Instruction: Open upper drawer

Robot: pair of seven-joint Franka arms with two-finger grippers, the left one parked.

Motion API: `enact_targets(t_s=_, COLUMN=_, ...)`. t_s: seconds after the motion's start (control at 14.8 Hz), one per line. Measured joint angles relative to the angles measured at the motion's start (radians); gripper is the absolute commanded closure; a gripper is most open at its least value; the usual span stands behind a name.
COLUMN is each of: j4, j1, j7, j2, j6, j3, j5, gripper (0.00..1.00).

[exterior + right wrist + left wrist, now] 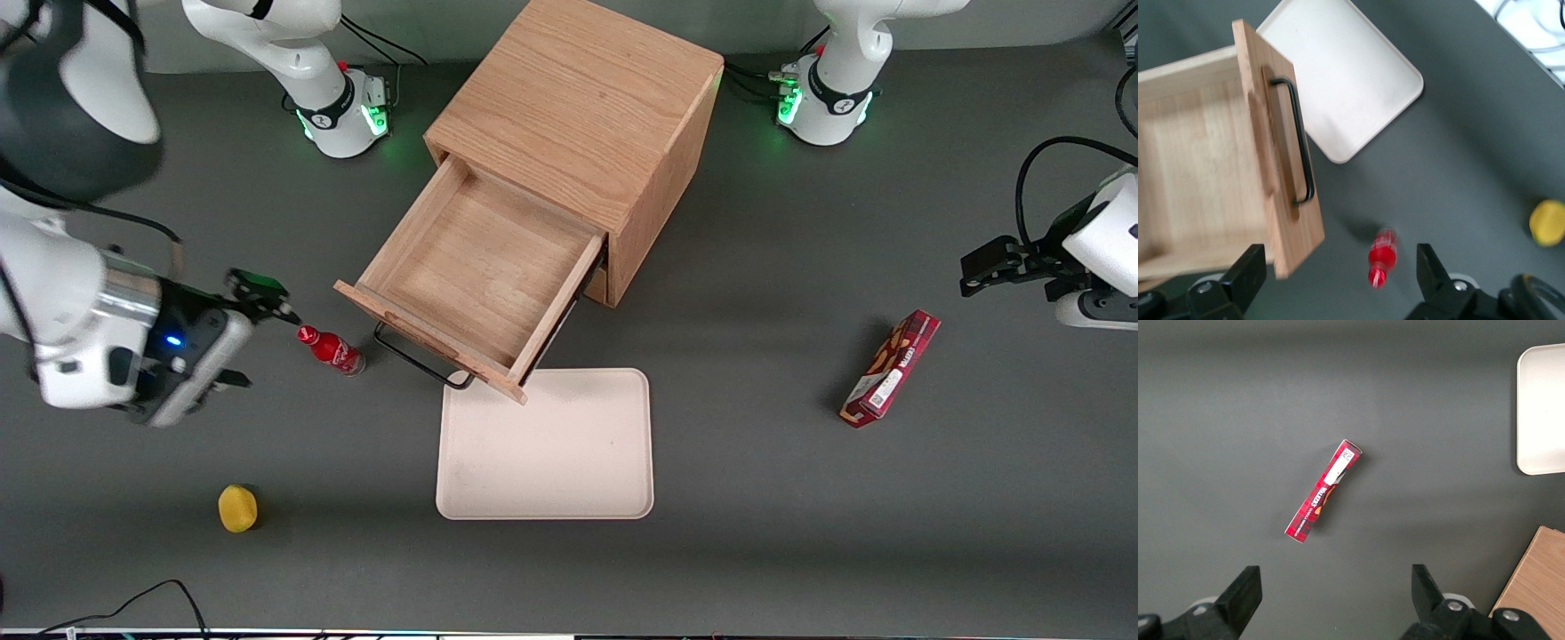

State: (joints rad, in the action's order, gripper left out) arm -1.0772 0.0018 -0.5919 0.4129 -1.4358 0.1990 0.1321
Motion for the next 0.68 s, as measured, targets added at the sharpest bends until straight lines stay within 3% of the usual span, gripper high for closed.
enact_targets(t_s=0.41, j4=-0.103, j1=-0.145, j7=0.243, j2=-0.147, j6=0.088, j3=-0.003, j5=-0.003, gripper=0.0)
enact_targets(t_s=0.68, j4=-0.156, j1=-0.175, j7=0.398, j2=-0.243, j6=0.154, j3=-0.002, j5=-0.019, gripper=0.0)
